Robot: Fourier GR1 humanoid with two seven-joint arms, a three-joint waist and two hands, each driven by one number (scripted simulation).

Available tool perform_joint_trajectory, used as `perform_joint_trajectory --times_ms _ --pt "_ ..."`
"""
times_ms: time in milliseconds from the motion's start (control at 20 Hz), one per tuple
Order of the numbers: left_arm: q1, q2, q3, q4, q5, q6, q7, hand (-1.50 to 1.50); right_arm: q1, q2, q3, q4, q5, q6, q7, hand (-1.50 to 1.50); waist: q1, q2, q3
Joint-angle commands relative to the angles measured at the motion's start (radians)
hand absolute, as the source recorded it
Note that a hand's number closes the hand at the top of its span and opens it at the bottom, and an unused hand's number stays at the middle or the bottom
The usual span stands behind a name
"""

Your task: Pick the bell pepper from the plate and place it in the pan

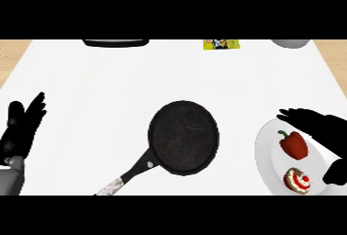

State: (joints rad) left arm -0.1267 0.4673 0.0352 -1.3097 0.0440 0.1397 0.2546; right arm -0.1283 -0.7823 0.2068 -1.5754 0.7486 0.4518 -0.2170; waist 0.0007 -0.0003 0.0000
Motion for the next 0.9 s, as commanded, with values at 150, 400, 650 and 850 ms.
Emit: perform_joint_trajectory --times_ms 150,400,650,850 --pt "0.029 -0.051 0.02 0.003 -0.053 -0.013 -0.048 0.0 -0.058 0.097 0.005 0.093 0.125 0.018 -0.026 -1.5 0.003 0.001 0.0" --pt "0.008 -0.064 0.06 0.038 -0.075 -0.023 -0.047 0.0 -0.011 0.143 -0.005 0.146 0.212 -0.062 -0.098 -1.5 0.0 0.001 0.0" --pt "0.046 -0.088 0.068 0.057 -0.094 -0.04 -0.113 0.0 0.01 0.091 -0.078 0.139 0.204 -0.03 -0.176 -1.5 -0.002 0.0 0.0" --pt "-0.058 -0.083 0.097 0.07 -0.119 -0.05 -0.019 0.0 -0.044 0.185 -0.075 0.154 0.268 0.015 -0.118 -1.5 -0.001 0.001 0.0"
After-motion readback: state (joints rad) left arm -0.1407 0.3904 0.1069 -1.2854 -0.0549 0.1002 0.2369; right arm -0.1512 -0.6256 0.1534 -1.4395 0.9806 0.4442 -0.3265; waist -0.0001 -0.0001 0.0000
